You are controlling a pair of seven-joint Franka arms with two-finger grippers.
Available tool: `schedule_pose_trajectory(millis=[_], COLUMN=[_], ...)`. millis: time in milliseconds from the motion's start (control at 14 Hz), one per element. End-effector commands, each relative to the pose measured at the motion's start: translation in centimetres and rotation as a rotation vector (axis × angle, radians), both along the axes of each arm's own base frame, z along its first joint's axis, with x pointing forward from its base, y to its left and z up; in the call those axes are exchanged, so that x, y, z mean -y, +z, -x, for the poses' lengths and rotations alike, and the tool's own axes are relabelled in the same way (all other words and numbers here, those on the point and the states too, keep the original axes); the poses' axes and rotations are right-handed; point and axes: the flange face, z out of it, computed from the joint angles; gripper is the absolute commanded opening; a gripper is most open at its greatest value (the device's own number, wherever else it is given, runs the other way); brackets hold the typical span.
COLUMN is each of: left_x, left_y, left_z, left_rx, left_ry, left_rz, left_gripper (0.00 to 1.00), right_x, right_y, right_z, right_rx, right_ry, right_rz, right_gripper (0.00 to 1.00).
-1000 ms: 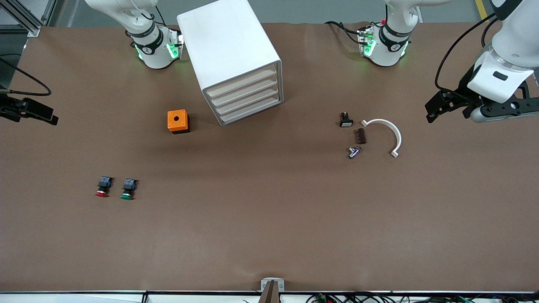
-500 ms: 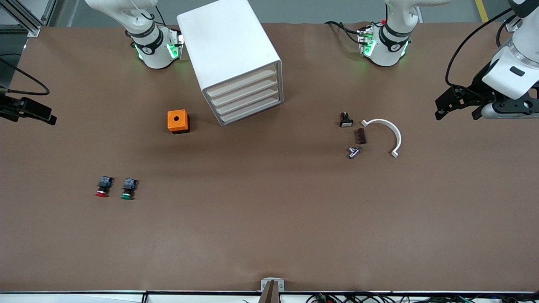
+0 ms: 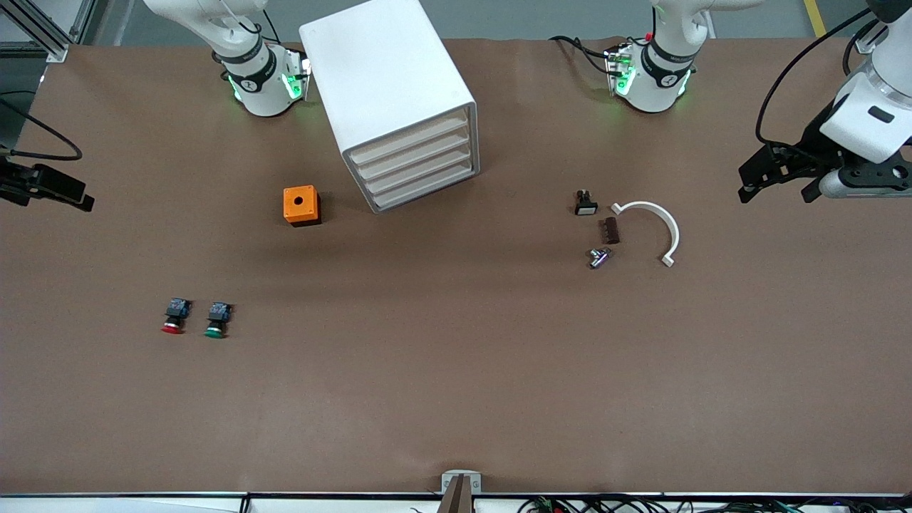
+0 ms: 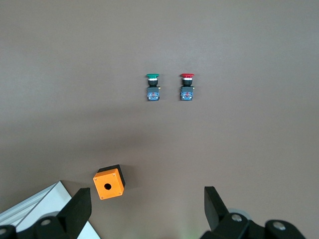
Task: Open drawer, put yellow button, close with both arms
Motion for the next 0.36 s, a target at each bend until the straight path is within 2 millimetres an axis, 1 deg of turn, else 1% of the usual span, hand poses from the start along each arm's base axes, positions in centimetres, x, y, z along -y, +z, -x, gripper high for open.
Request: schedule_pose_trajectory(millis=[0, 286], left_x=[-0.37, -0.28], left_y=[0.68, 0.55], left_z=[0.13, -0.04], left_rx=[0.001, -0.001], left_ry=[-0.004, -0.009], left_rz=[-0.011, -0.022], left_gripper=[1.0, 1.0], right_x=[0.31, 0.31], right_y=[0.69, 0.76], right_z=[0.21, 0.22], right_rx=[0.01, 0.012], right_ry=[-0.008, -0.008], right_rz=[0.016, 0.016], right_gripper=[1.0, 1.0])
